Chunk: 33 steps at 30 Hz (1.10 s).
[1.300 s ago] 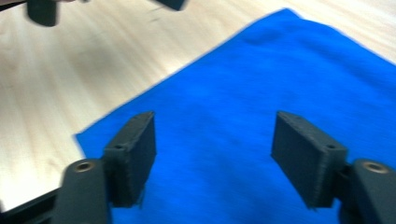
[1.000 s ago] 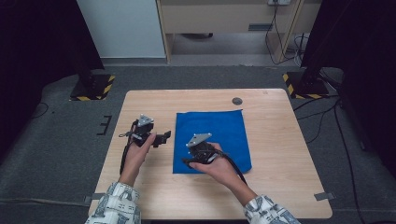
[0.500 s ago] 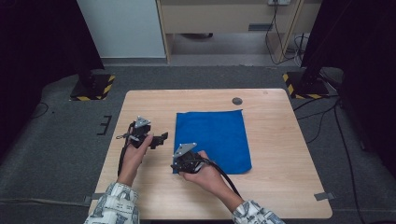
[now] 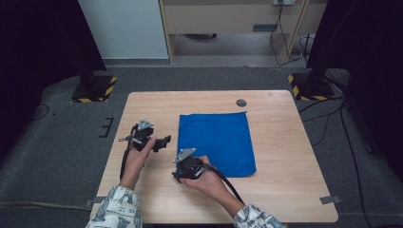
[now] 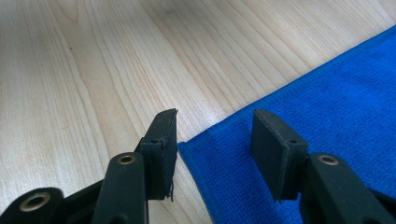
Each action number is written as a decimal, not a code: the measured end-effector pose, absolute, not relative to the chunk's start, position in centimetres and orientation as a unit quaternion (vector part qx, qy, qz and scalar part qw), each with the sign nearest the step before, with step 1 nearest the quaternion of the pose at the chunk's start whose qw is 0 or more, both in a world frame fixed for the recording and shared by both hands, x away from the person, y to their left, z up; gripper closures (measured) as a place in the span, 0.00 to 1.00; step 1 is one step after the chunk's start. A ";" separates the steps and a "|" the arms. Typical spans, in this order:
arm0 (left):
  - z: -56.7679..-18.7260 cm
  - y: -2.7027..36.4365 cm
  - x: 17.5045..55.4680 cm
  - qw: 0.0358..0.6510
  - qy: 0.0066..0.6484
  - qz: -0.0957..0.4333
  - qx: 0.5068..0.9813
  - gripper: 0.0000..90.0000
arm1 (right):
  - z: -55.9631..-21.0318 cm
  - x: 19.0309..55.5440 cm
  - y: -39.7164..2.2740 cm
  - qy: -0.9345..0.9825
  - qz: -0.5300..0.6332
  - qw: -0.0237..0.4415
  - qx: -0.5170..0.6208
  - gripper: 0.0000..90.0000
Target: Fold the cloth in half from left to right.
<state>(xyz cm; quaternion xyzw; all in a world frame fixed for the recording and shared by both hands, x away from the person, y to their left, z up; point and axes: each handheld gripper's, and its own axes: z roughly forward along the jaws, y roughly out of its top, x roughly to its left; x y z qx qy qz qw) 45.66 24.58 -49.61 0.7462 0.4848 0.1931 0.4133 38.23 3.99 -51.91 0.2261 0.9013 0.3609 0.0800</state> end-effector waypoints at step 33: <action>-48.8 24.1 46.0 0.432 0.470 0.190 0.746 0.11 | -52.4 38.1 3.2 0.891 0.379 0.077 0.239 0.97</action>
